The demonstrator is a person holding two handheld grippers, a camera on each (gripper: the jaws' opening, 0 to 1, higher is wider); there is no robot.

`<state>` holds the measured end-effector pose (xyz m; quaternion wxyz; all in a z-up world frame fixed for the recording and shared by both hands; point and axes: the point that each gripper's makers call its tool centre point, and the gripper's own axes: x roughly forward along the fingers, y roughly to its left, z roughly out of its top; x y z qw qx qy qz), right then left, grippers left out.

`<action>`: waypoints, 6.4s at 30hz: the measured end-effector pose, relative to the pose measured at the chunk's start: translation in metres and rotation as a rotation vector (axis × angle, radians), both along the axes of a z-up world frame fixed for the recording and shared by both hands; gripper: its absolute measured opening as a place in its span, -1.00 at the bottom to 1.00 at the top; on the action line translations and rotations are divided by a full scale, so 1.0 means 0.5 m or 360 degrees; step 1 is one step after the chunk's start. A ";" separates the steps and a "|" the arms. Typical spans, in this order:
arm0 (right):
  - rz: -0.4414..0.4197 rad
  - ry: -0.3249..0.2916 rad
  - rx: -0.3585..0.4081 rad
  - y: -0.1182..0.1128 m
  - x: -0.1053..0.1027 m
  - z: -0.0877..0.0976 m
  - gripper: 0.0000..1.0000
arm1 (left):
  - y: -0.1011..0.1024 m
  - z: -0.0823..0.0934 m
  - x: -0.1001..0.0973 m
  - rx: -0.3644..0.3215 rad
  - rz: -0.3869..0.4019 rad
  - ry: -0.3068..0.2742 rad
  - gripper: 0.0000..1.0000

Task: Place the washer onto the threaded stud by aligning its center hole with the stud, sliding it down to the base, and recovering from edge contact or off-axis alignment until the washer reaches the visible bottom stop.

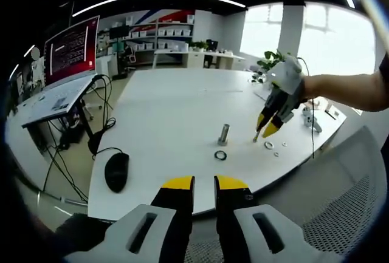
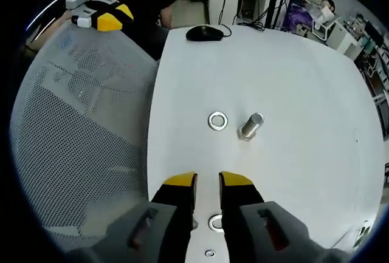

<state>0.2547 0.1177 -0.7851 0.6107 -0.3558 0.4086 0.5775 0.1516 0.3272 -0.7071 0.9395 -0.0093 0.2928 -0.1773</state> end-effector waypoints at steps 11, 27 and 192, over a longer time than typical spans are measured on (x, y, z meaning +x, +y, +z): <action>-0.0052 0.0011 -0.0043 -0.063 -0.008 -0.027 -0.59 | 0.000 0.001 0.001 -0.0004 0.0002 -0.0003 -0.79; -0.0126 -0.0019 -0.0246 -0.156 0.009 -0.112 -0.47 | 0.001 0.002 0.000 -0.0007 0.0009 -0.0006 -0.79; 0.0097 -0.0264 -0.0320 0.140 0.142 -0.029 -0.54 | 0.000 0.005 0.001 -0.0029 0.0013 -0.0024 -0.80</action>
